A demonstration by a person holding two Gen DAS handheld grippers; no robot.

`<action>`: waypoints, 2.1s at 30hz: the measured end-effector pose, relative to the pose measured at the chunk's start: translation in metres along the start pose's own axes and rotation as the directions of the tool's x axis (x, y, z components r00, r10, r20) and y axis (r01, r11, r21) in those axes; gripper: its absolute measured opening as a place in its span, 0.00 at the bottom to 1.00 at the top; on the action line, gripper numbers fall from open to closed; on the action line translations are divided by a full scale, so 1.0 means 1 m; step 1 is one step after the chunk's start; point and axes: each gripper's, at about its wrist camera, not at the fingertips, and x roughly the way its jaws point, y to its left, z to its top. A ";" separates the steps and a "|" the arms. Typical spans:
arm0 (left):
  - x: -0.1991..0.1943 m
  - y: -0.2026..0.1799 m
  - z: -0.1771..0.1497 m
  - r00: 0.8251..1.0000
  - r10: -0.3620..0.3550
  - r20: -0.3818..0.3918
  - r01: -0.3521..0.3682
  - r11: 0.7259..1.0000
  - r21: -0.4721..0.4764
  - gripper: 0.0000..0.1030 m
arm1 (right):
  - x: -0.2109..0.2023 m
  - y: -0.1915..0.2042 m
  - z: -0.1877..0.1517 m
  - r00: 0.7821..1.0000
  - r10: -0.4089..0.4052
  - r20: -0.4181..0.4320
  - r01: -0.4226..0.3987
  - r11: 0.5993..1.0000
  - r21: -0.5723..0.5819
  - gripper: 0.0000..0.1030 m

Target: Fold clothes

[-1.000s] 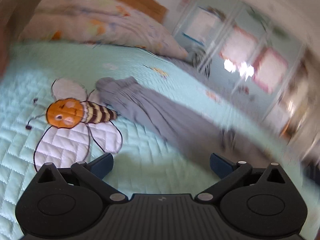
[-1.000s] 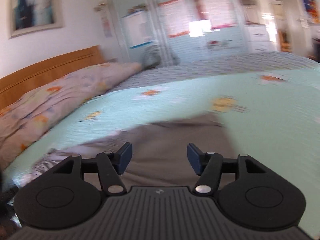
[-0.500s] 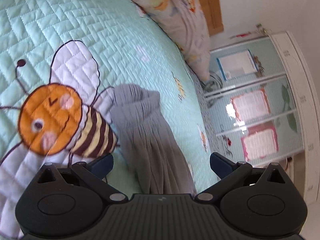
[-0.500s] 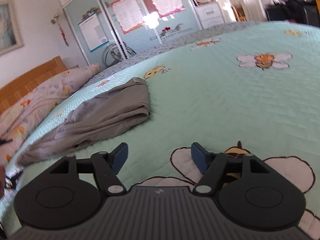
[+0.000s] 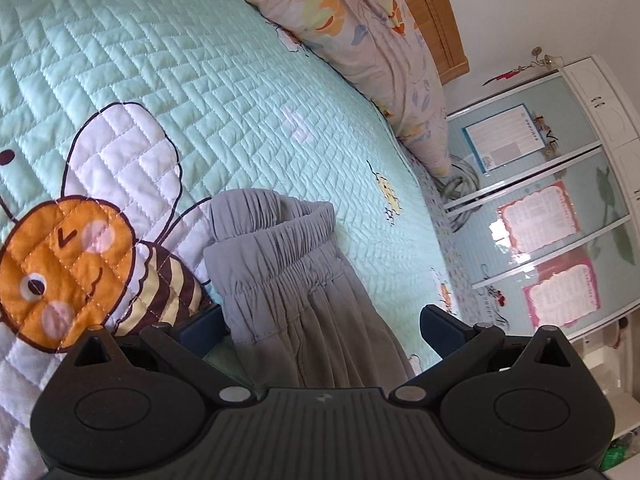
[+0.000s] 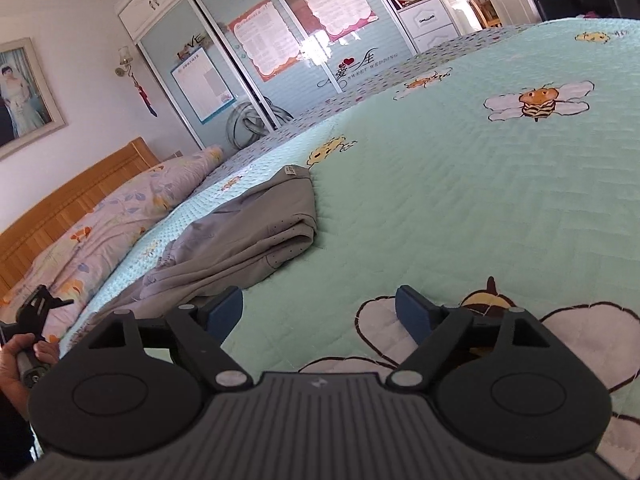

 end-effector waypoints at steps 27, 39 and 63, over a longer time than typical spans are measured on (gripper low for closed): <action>-0.001 0.032 0.007 1.000 -0.013 -0.011 0.013 1.000 -0.017 0.40 | -0.003 -0.003 0.001 0.999 0.038 0.005 -0.038 0.999 0.023 0.88; 0.005 0.060 0.016 0.990 -0.131 -0.055 0.122 0.982 -0.146 0.30 | -0.004 -0.005 0.001 0.999 0.047 0.008 -0.047 0.998 0.032 0.88; -0.036 0.043 0.002 0.969 -0.240 -0.057 0.242 0.970 0.032 0.90 | 0.001 0.001 0.025 0.992 0.123 -0.025 -0.119 0.984 0.131 0.88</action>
